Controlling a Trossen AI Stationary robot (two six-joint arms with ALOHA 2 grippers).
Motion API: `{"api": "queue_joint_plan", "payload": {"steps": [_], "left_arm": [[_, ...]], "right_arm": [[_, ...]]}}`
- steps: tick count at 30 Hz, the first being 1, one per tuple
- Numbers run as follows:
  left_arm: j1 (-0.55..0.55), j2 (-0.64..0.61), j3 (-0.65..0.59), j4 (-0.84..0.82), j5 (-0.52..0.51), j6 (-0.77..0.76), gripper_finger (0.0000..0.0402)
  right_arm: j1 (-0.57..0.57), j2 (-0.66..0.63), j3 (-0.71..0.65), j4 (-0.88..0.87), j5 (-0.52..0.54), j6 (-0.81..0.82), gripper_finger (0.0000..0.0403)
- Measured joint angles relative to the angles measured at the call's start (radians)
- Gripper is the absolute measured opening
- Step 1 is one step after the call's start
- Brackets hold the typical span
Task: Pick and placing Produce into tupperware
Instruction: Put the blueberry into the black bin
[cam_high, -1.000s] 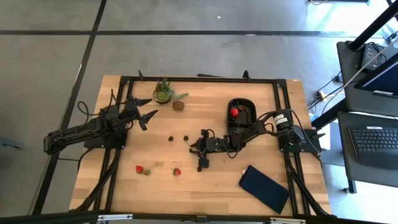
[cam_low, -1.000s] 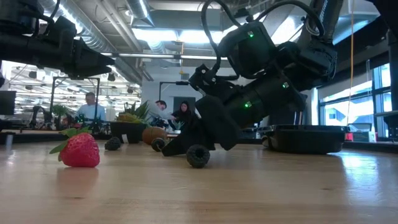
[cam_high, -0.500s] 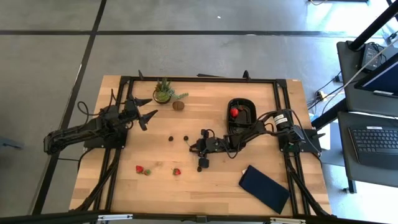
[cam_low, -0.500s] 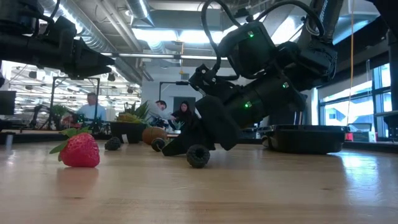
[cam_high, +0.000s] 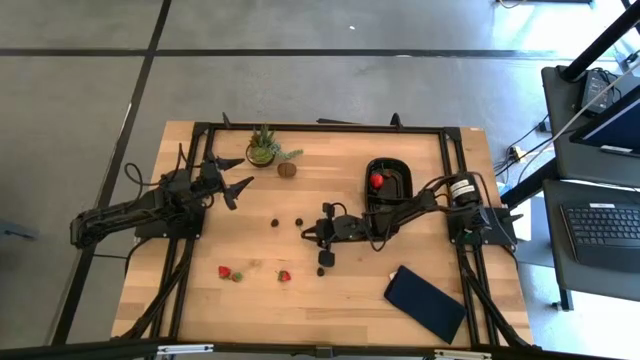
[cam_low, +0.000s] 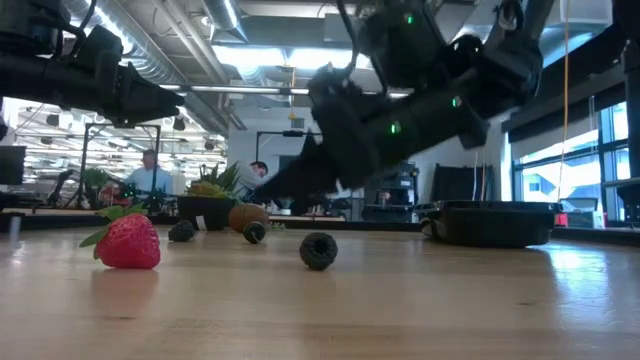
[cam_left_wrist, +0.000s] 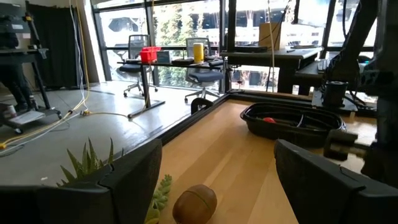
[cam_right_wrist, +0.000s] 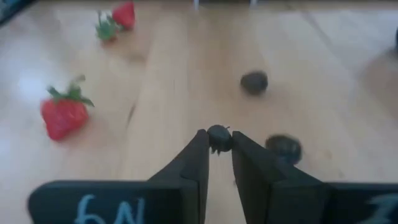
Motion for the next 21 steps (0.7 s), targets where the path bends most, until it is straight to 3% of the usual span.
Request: {"api": "queue_joint_plan", "payload": {"steps": [8,17,21], "left_arm": [[0.000,0.000,0.000,0.000,0.000,0.000,0.0302],[0.000,0.000,0.000,0.000,0.000,0.000,0.0302],[0.000,0.000,0.000,-0.001,-0.009,0.000,0.0302]], "right_arm": [[-0.056,-0.189,-0.016,-0.253,0.045,0.044,0.0066],[-0.147,-0.500,-0.154,-0.579,0.039,0.125,0.0067],[-0.186,-0.654,-0.218,-0.761,0.109,0.211,0.0067]]}}
